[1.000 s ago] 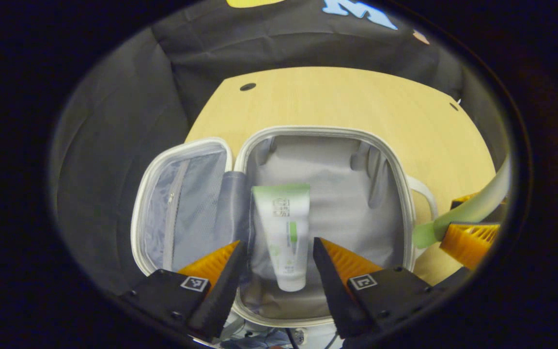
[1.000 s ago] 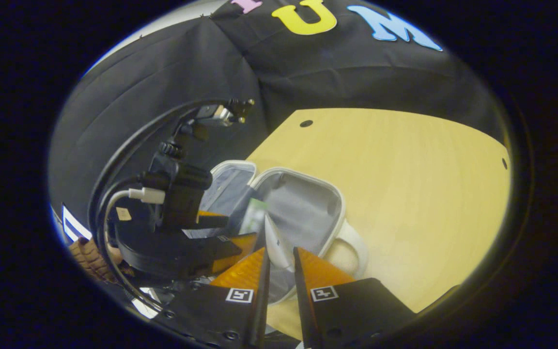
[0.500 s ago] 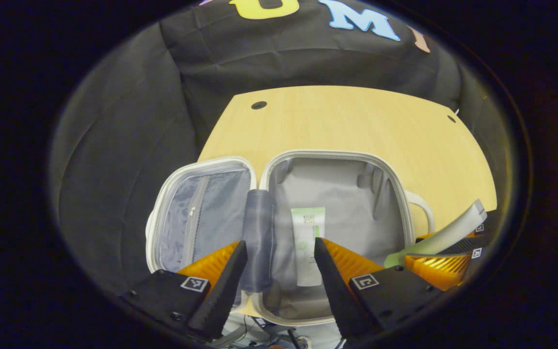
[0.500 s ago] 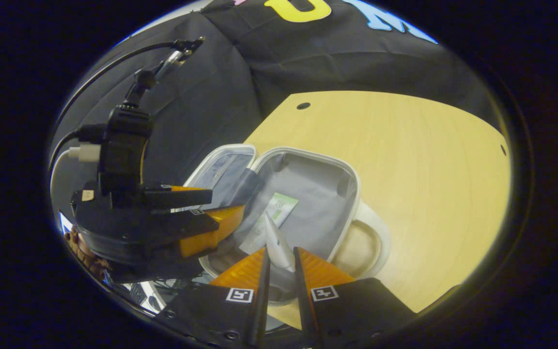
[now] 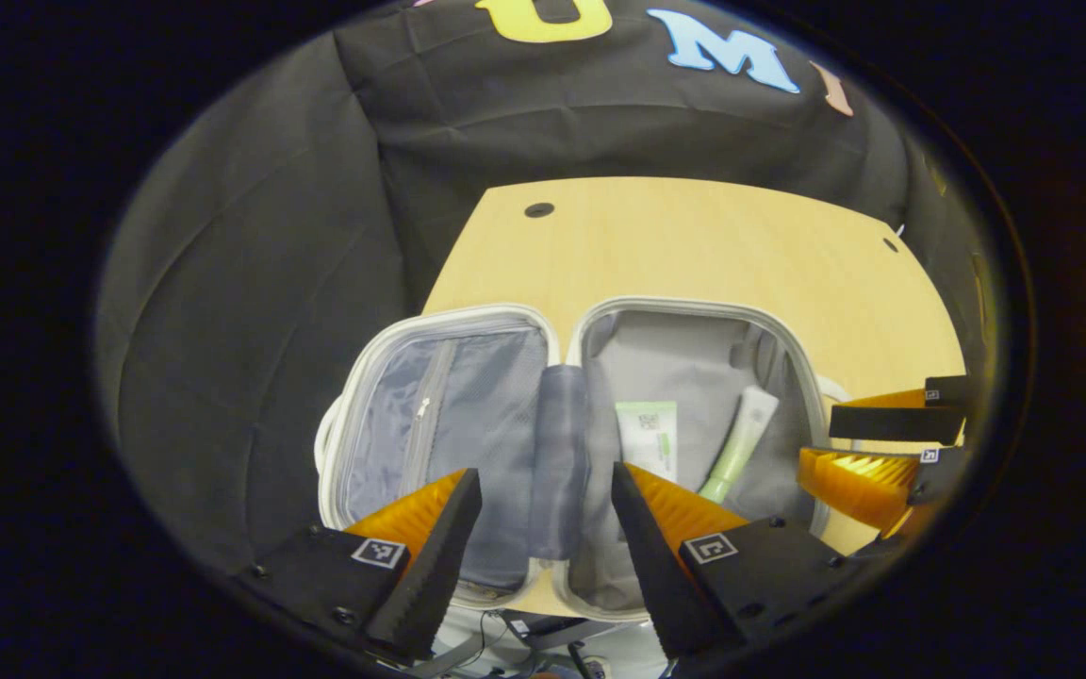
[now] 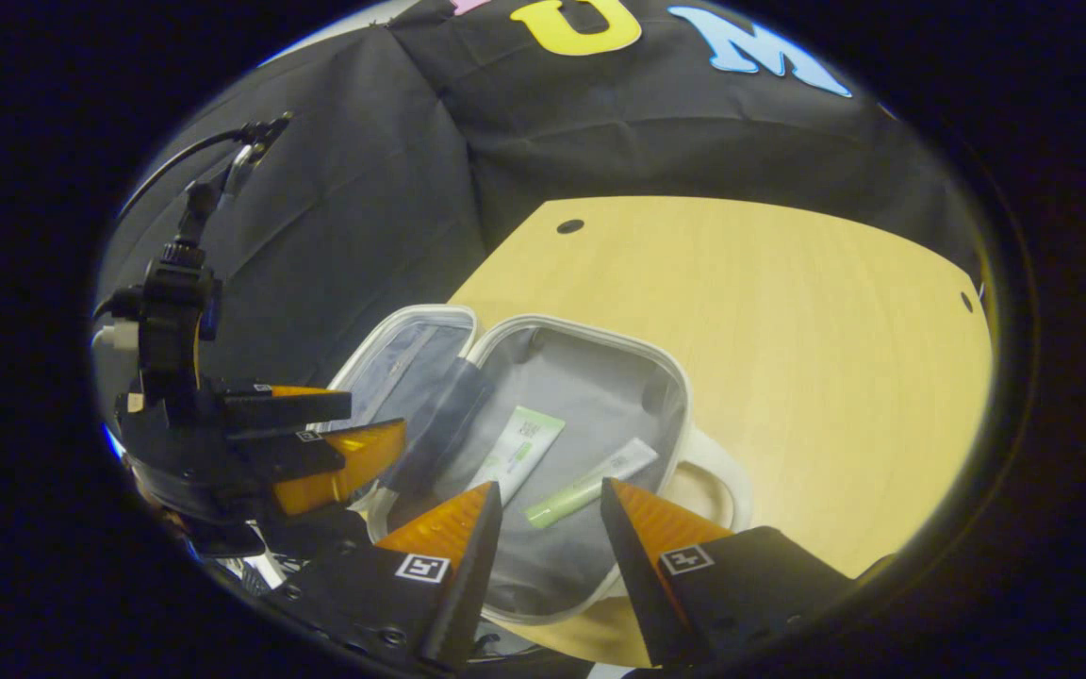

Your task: First open the suitcase, pack the skin care products into it, and then close the suitcase.

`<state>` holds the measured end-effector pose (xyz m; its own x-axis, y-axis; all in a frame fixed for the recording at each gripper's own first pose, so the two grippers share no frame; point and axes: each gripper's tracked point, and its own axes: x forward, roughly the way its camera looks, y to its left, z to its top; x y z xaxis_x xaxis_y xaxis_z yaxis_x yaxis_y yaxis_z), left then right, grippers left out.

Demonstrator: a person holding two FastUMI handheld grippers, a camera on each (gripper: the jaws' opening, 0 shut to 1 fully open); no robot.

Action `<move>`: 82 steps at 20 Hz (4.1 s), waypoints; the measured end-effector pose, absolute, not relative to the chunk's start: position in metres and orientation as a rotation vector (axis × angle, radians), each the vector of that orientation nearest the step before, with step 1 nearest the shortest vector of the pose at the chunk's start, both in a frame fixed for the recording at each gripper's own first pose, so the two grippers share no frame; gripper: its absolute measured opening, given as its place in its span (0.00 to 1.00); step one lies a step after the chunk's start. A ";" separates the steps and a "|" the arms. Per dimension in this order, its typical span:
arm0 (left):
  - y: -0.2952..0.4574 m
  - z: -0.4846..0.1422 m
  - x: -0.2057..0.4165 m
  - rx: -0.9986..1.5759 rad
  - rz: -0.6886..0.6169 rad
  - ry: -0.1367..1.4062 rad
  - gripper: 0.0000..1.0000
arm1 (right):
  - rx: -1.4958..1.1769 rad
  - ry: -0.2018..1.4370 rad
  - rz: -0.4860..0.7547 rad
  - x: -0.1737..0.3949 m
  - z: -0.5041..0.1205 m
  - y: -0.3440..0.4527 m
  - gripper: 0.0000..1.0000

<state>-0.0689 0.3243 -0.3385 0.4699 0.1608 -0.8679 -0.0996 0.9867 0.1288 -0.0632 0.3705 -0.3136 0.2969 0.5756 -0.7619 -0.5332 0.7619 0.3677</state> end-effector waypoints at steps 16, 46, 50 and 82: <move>0.518 -0.328 -0.086 -0.041 0.293 1.038 0.92 | 0.052 1.056 0.724 -0.064 -0.326 0.371 0.65; 0.616 -0.465 -0.066 -0.682 0.312 1.125 0.27 | 0.063 1.247 0.506 -0.083 -0.356 0.280 0.65; 0.608 -0.426 -0.063 -0.641 0.280 1.071 0.16 | 0.076 1.242 0.515 -0.084 -0.353 0.272 0.65; 0.141 -0.186 -0.021 -0.145 -0.127 0.917 0.15 | 0.357 1.104 0.414 -0.074 -0.319 -0.011 0.65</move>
